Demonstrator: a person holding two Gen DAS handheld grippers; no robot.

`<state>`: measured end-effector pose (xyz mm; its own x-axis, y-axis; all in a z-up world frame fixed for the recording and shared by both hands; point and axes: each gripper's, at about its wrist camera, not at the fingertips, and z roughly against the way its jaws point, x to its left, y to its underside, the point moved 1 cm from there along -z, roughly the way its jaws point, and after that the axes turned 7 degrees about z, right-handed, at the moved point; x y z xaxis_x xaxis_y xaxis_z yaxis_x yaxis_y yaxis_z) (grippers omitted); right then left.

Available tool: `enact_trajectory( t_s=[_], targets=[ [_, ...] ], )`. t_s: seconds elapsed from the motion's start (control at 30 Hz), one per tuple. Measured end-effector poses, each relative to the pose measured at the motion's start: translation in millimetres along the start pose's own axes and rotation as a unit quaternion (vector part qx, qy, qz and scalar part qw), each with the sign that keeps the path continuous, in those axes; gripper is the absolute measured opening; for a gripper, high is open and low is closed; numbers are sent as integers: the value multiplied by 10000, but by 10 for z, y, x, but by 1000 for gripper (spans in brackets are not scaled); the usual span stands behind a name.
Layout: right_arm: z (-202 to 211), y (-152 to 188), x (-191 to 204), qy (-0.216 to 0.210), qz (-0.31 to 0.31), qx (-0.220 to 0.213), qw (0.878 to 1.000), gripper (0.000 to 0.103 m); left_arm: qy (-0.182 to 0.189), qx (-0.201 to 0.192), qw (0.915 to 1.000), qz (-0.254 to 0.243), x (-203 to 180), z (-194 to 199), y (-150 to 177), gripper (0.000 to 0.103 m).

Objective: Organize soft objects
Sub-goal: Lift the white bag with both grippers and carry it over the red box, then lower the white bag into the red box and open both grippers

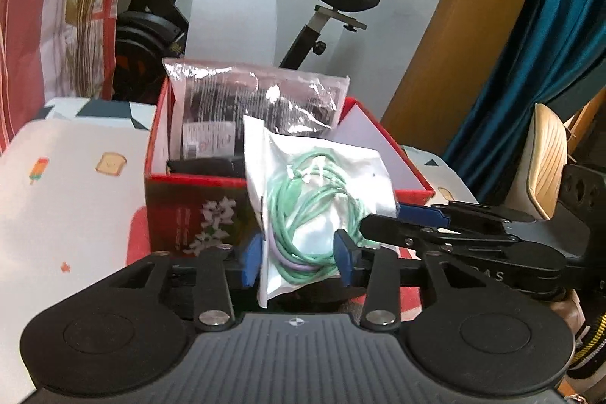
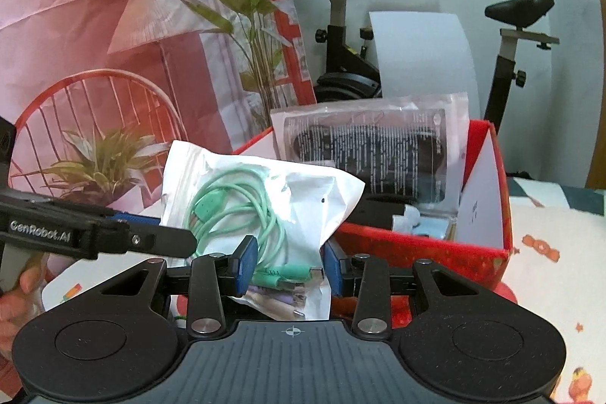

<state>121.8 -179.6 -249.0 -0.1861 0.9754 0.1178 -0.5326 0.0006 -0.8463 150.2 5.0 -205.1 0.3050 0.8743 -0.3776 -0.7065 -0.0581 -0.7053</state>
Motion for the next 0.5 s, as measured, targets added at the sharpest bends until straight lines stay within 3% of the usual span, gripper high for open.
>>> enact_trajectory(
  t_s=[0.33,0.5],
  targets=[
    [-145,-427,-130,190,353,-257,9989,36,-101,-325,9994,-40,-16,-208,-549,38],
    [-407,-599,-370,301,152,-119,9994,36,-176,-44,9994,283,116,-605,-755,37]
  ],
)
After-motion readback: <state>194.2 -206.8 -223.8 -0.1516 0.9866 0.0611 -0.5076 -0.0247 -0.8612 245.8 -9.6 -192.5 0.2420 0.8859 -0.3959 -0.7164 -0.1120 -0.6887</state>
